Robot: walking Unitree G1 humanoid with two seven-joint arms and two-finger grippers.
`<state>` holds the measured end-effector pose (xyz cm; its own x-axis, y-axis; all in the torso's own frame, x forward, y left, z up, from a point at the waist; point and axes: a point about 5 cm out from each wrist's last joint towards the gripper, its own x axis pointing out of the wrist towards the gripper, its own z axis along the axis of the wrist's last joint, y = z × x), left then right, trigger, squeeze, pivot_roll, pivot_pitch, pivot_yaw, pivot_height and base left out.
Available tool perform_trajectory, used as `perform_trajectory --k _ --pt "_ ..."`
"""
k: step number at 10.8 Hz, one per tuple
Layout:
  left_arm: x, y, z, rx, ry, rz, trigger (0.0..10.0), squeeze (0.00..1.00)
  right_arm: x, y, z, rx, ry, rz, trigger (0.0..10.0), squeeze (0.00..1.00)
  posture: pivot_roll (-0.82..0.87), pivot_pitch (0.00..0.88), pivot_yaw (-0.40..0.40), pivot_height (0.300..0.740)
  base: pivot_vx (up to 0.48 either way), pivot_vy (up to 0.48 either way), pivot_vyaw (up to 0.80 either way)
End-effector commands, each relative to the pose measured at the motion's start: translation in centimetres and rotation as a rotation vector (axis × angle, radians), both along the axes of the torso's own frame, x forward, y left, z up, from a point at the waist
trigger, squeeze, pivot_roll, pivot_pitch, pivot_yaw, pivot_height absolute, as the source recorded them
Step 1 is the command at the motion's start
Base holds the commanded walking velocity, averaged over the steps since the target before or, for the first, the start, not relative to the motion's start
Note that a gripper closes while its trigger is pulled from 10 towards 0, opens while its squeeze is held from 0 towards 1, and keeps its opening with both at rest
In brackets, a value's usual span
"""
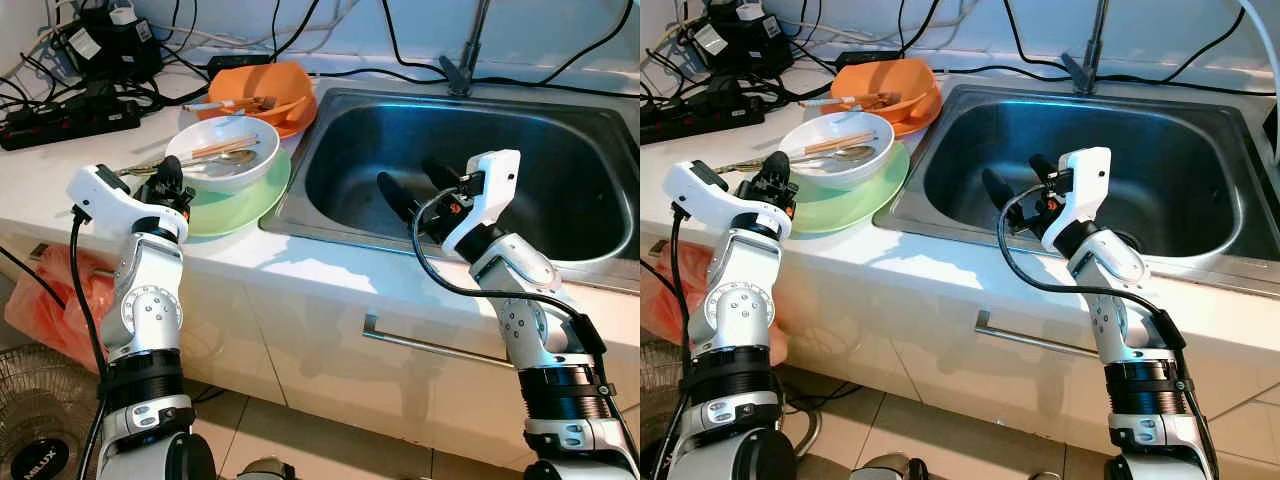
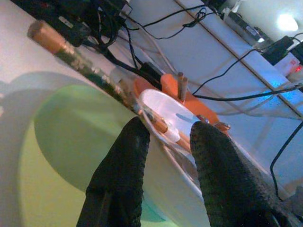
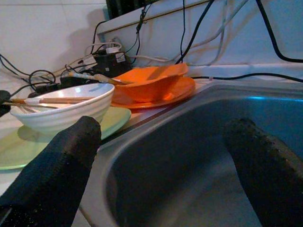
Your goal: Kitchen organization
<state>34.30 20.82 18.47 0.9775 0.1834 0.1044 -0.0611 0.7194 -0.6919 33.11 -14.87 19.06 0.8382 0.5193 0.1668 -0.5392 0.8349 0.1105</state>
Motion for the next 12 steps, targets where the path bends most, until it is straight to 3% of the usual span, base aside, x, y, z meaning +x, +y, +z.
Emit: perform_trajectory --k 1,2,3,4,5,6,7,8,9,10,12 --pt "0.2 0.3 0.9 0.015 -0.03 0.006 7.2 0.0 0.0 -0.1 0.2 -0.007 -0.011 -0.012 10.0 0.98 0.11 0.038 0.104 0.74 0.0 0.0 0.0" --pt "0.2 0.5 1.0 0.009 -0.034 0.01 5.7 0.0 -0.1 0.0 0.2 -0.007 -0.009 0.0 10.0 0.98 0.11 0.038 0.102 0.74 0.0 0.0 0.0" --pt "0.1 0.5 1.0 0.004 -0.035 0.012 2.5 0.0 -0.3 0.1 0.1 -0.01 -0.004 0.025 10.0 0.98 0.11 0.038 0.102 0.74 0.0 0.0 0.0" --pt "0.1 0.5 1.0 0.003 -0.039 0.011 1.7 0.0 -1.0 0.4 -0.4 -0.028 0.023 0.125 10.0 0.98 0.11 0.038 0.102 0.74 0.0 0.0 0.0" --pt "0.1 0.5 1.0 0.006 -0.039 0.009 4.1 0.0 -1.7 0.6 -0.8 -0.047 0.043 0.195 10.0 0.98 0.11 0.038 0.102 0.74 0.0 0.0 0.0" --pt "0.1 0.5 1.0 0.008 -0.041 0.008 4.2 0.0 -2.2 0.8 -1.0 -0.064 0.055 0.251 10.0 0.98 0.11 0.038 0.102 0.74 0.0 0.0 0.0" --pt "0.1 0.5 1.0 0.013 -0.036 0.007 10.0 0.0 -2.8 0.9 -1.3 -0.093 0.072 0.315 10.0 0.95 0.11 0.04 0.102 0.74 0.0 0.0 0.0" --pt "0.2 0.5 1.1 0.016 -0.033 0.006 10.0 0.0 -3.0 0.9 -1.5 -0.114 0.08 0.339 10.0 0.94 0.11 0.04 0.102 0.74 0.0 0.0 0.0" --pt "0.2 0.4 1.1 0.003 -0.046 -0.002 9.1 0.0 -3.1 0.8 -1.5 -0.117 0.085 0.345 10.0 0.94 0.11 0.041 0.101 0.74 0.0 0.0 0.0" --pt "0.1 0.2 1.3 -0.008 -0.062 -0.011 0.0 0.0 -3.2 0.8 -1.7 -0.123 0.091 0.351 10.0 0.94 0.11 0.041 0.103 0.74 0.0 0.0 0.0" --pt "0.1 0.3 1.5 -0.003 -0.071 -0.013 0.0 0.0 -3.3 0.8 -1.7 -0.128 0.092 0.355 10.0 0.94 0.11 0.04 0.104 0.74 0.0 0.0 0.0"
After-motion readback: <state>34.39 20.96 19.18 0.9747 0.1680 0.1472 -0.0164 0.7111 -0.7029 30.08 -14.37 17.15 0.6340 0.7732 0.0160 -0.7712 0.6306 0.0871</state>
